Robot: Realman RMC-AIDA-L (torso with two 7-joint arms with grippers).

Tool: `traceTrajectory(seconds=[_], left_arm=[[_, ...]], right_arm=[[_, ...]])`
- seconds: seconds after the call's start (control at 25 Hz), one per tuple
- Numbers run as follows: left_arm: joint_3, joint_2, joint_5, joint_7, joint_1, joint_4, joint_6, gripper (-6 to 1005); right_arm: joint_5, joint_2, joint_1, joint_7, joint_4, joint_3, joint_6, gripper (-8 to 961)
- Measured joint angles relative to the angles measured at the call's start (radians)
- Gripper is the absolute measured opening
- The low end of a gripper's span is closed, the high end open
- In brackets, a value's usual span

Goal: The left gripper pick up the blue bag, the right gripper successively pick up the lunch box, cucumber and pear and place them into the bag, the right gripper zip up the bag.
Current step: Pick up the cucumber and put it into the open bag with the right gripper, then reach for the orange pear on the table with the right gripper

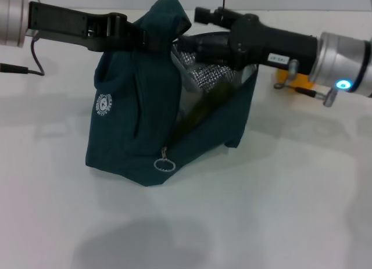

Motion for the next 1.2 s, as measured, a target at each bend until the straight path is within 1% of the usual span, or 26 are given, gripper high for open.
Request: traceTrajectory(seconds=[0.08, 0.24, 0.32, 0.44, 0.56, 0.64, 0.76, 0.92, 1.2], left_arm=[[0.0, 0.0, 0.0, 0.0, 0.002, 0.0, 0.0, 44], [-0.005, 0.001, -0.001, 0.001, 0.014, 0.0, 0.001, 44], [-0.006, 0.002, -0.001, 0.001, 0.02, 0.0, 0.003, 44], [-0.006, 0.001, -0.001, 0.003, 0.023, 0.0, 0.006, 42], [-0.003, -0.002, -0.002, 0.003, 0.023, 0.0, 0.007, 41], [-0.002, -0.004, -0.007, 0.003, 0.023, 0.0, 0.007, 41], [-0.001, -0.006, -0.016, 0.006, 0.022, 0.0, 0.008, 41], [0.0, -0.009, -0.018, 0.01, 0.018, 0.0, 0.008, 41], [0.0, -0.012, -0.019, 0.012, 0.018, 0.0, 0.008, 41]], right_arm=[[0.016, 0.0, -0.05, -0.003, -0.053, 0.001, -0.003, 869], [0.037, 0.0, -0.226, 0.0, -0.238, 0.007, 0.035, 873], [0.07, -0.004, -0.306, 0.002, -0.302, 0.008, 0.072, 872], [0.127, -0.019, -0.408, 0.003, -0.342, 0.021, 0.126, 870], [0.136, -0.025, -0.459, 0.003, -0.338, 0.075, 0.167, 863], [0.133, -0.025, -0.479, -0.002, -0.333, 0.1, 0.218, 858], [0.12, -0.026, -0.477, -0.007, -0.331, 0.1, 0.319, 849], [0.071, -0.02, -0.437, -0.029, -0.315, 0.095, 0.429, 838], [0.049, -0.012, -0.342, -0.118, -0.239, 0.093, 0.469, 819]])
